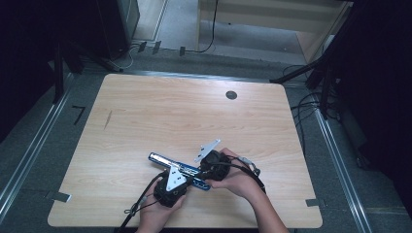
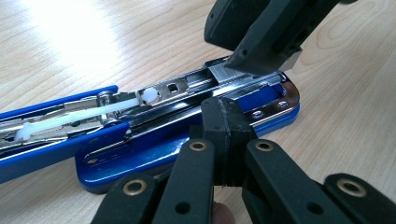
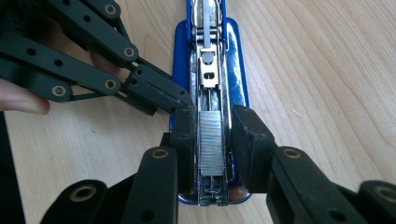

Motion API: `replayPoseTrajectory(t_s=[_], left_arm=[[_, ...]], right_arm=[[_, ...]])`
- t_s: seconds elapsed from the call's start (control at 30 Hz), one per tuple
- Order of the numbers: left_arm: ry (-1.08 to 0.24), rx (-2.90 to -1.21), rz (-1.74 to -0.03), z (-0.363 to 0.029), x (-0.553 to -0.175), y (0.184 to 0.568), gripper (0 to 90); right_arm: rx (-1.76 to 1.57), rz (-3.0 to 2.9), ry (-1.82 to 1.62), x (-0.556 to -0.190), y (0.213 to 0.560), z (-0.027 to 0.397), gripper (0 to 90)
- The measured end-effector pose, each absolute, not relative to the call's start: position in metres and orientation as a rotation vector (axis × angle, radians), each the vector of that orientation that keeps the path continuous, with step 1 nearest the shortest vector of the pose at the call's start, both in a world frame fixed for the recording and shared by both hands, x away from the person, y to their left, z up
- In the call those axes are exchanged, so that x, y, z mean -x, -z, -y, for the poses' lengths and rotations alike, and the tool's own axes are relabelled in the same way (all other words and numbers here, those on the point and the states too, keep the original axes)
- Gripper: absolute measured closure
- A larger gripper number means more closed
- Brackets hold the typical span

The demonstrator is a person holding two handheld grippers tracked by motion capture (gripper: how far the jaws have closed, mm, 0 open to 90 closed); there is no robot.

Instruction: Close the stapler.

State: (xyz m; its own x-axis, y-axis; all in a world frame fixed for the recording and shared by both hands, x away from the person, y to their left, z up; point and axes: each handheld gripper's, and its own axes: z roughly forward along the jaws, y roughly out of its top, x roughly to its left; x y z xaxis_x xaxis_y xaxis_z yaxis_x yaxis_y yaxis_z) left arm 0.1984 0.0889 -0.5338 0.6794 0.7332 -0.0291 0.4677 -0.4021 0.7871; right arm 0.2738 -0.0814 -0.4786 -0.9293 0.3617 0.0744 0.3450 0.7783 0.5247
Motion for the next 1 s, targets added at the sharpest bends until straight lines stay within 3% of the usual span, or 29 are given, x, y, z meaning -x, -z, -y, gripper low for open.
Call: replayPoseTrajectory(t_s=[0.27, 0.53, 1.0], left_arm=[[-0.411, -2.070, -0.924, -0.089, -0.198, 0.534, 90.0], [-0.412, -2.069, -0.924, -0.089, -0.198, 0.534, 90.0], [-0.407, -2.064, -0.929, -0.089, -0.199, 0.534, 90.0]], right_arm=[[-0.667, -2.834, -1.030, -0.272, 0.477, 0.089, 86.5], [-0.630, -2.798, -1.017, -0.267, 0.490, 0.072, 89.0], [-0.630, -2.796, -1.002, -0.264, 0.492, 0.083, 90.0]])
